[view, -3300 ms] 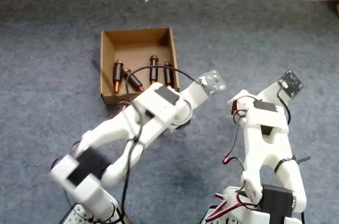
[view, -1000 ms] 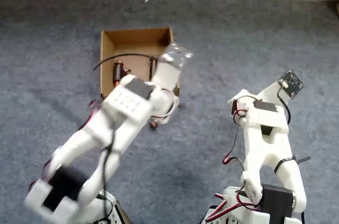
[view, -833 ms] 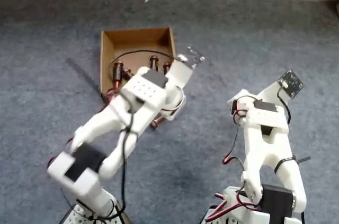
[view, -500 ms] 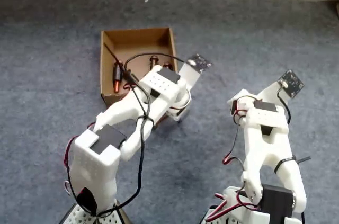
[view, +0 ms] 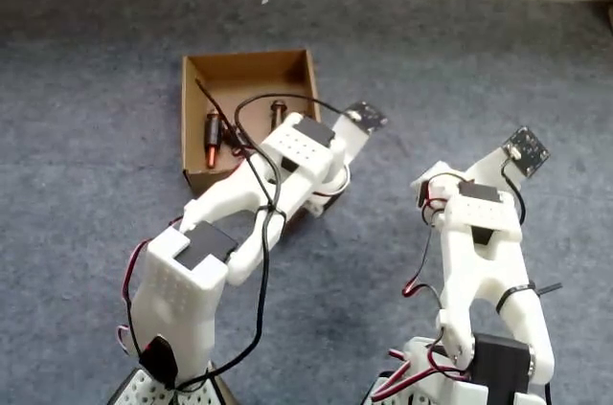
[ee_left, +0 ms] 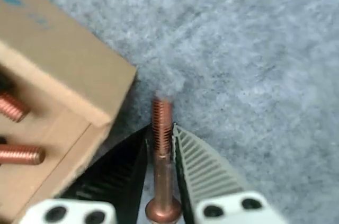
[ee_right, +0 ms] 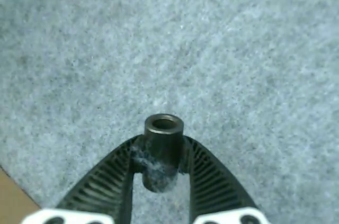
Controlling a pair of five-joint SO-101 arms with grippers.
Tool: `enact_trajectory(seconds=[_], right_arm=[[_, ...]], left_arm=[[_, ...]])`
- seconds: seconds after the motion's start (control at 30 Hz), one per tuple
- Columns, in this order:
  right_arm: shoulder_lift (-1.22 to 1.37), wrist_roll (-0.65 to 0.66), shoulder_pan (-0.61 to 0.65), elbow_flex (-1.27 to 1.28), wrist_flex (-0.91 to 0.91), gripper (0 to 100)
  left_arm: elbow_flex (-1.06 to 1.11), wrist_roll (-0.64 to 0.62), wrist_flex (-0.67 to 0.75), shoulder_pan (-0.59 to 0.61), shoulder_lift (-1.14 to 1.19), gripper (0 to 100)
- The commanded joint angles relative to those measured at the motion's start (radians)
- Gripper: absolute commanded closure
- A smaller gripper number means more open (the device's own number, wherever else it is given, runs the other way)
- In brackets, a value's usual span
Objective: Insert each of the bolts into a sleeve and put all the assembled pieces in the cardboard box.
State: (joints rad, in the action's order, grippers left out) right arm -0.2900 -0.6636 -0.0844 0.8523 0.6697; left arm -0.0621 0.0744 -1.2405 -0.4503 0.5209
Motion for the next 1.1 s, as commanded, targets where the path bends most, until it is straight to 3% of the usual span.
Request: enact_trajectory(seconds=[0.0, 0.2, 0.47, 0.77, 0.87, 0.97, 1.07], right_arm=[[-0.051, 0.0, -0.01, -0.013, -0.016, 99.3], [-0.051, 0.0, -0.01, -0.013, -0.016, 99.3], [-0.051, 0.0, -0.01, -0.012, -0.016, 99.3], [-0.051, 0.0, -0.01, -0.01, -0.016, 99.3], [-0.051, 0.0, -0.01, -0.01, -0.016, 99.3], [-0.051, 0.0, -0.01, -0.012, -0.016, 99.3], [-0.051, 0.0, -0.01, -0.012, -0.016, 99.3]], left_arm=[[-0.022, -0.068, -0.064, -0.019, -0.07, 100], [0.082, -0.206, -0.089, -0.022, -0.305, 100], [0.282, -0.597, -0.094, 0.059, -0.636, 100], [0.536, -0.727, -0.086, 0.22, -0.946, 100], [0.67, -0.847, -0.084, 0.251, -1.049, 100], [0.826, -1.028, -0.018, 0.289, -1.139, 100], [0.963, -1.066, 0.1, 0.332, -1.228, 100]])
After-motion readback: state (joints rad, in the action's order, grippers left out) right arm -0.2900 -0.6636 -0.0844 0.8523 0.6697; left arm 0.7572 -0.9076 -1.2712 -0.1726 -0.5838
